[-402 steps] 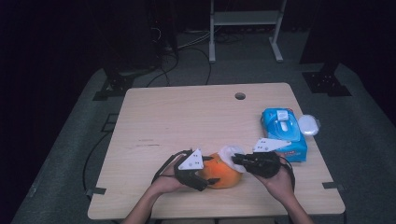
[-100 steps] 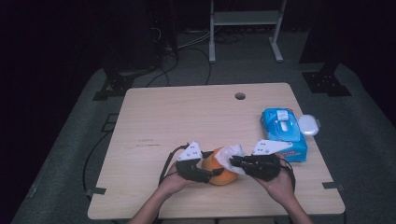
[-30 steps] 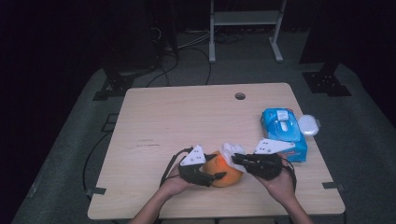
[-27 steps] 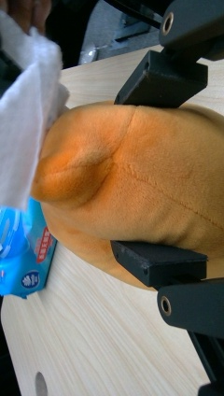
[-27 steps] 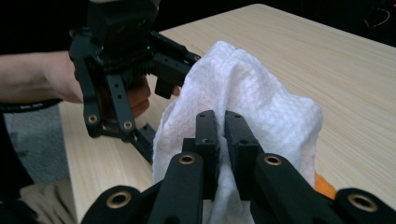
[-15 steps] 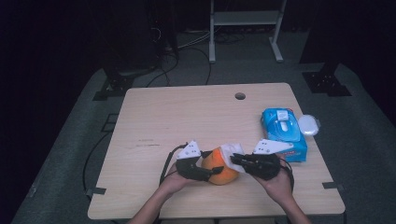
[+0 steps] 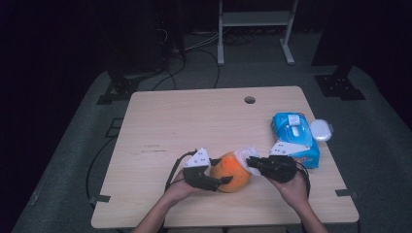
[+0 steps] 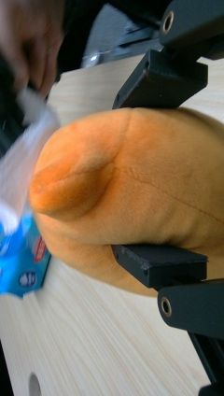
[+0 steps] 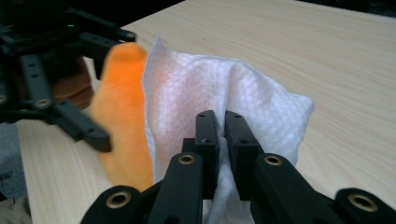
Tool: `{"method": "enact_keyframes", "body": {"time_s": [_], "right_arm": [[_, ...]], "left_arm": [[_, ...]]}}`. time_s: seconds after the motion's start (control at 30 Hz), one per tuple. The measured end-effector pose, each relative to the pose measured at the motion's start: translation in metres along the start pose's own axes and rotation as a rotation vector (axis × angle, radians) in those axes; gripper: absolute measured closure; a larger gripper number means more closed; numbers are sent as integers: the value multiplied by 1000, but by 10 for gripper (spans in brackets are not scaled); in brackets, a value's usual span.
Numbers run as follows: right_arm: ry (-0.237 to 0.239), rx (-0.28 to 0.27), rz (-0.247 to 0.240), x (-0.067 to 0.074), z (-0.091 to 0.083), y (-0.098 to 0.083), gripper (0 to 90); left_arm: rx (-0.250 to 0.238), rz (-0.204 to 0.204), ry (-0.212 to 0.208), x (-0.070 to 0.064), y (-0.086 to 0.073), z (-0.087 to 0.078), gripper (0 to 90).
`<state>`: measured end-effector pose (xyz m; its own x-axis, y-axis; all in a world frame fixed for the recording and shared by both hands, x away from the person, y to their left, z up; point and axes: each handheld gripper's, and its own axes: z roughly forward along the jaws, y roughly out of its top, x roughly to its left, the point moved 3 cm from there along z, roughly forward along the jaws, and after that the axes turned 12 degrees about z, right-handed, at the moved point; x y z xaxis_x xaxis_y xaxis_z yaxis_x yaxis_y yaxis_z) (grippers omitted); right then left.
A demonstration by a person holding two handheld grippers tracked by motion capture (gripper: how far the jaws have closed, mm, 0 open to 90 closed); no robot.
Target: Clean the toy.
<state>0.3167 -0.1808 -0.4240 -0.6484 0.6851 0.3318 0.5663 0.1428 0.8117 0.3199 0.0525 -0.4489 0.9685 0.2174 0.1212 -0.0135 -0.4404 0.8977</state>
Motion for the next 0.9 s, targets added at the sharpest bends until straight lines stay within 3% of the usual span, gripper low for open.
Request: {"method": "enact_keyframes", "body": {"time_s": [0.1, 0.13, 0.2, 0.3, 0.33, 0.47, 0.53, 0.73, 0.8, 0.9], "right_arm": [[-43, 0, 56, -17, -1, -2, 840], [-43, -2, 84, -22, -2, -3, 840], [-32, -2, 90, -21, -3, -3, 841], [-10, -10, 64, -10, -4, 0, 841], [26, -21, 30, 5, -4, 4, 842], [97, -36, -50, 34, -2, 12, 841], [80, -29, -77, 37, -1, 13, 842], [24, -34, 6, 10, -6, 9, 844], [34, -39, -18, 18, -9, 11, 845], [91, -61, -78, 42, -10, 19, 845]], "left_arm": [[13, 64, -26, -7, 2, 2, 320], [13, 64, -26, -7, 2, 2, 320], [22, 89, -14, -11, 4, 4, 319], [25, 75, -1, -9, 4, 4, 323], [19, 63, -2, -8, 3, 5, 322], [25, 91, 3, -13, 5, 8, 323], [33, 99, 8, -13, 6, 8, 332], [11, 126, 32, -15, 11, 5, 389], [5, 125, 38, -14, 14, 5, 399], [-14, 110, 37, -13, 19, 1, 407]]}}
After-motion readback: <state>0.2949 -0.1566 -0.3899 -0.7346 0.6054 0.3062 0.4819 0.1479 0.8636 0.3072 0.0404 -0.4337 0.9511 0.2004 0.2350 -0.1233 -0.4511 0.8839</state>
